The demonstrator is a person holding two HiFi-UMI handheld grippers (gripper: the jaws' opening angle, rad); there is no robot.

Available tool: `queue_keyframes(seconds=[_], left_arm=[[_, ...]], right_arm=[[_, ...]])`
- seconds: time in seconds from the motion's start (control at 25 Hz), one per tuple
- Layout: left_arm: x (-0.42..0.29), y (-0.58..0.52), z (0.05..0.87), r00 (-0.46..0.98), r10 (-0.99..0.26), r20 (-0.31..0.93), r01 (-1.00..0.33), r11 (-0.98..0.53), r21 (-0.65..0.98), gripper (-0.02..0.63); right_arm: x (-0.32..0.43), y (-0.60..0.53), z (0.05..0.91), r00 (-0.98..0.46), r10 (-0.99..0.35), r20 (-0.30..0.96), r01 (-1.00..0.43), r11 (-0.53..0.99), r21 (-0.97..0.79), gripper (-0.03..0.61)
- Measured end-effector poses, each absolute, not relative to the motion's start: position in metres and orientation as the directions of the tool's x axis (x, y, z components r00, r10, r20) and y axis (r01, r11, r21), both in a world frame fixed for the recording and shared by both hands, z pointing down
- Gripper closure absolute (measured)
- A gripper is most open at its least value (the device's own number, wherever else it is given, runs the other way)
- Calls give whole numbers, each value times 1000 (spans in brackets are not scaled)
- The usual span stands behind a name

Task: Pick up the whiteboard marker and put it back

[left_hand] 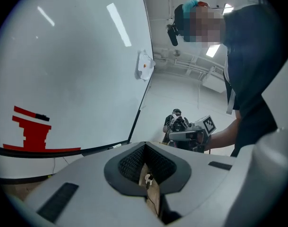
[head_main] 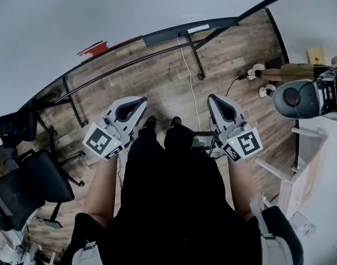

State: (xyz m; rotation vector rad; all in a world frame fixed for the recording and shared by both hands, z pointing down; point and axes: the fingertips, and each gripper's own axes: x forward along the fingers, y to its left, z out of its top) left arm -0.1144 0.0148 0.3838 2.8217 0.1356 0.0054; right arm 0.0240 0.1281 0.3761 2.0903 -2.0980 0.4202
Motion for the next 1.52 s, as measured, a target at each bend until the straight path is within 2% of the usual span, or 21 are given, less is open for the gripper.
queue_keyframes(seconds=[0.28, 0.68, 1.16, 1.52], left_arm=[[-81, 2, 382, 997, 74, -17, 75, -951, 301, 601], [-8, -5, 364, 998, -40, 52, -52, -966, 252, 601], [91, -2, 360, 987, -133, 93, -154, -949, 277, 601], [113, 0, 368, 979, -160, 130, -188, -952, 241, 601]], right_arm=[[55, 101, 375, -69, -952, 299, -996, 49, -72, 557], [135, 65, 371, -232, -940, 250, -972, 216, -91, 557], [219, 56, 377, -375, -909, 183, -925, 357, -127, 557], [245, 53, 398, -412, -891, 188, -911, 399, -105, 557]])
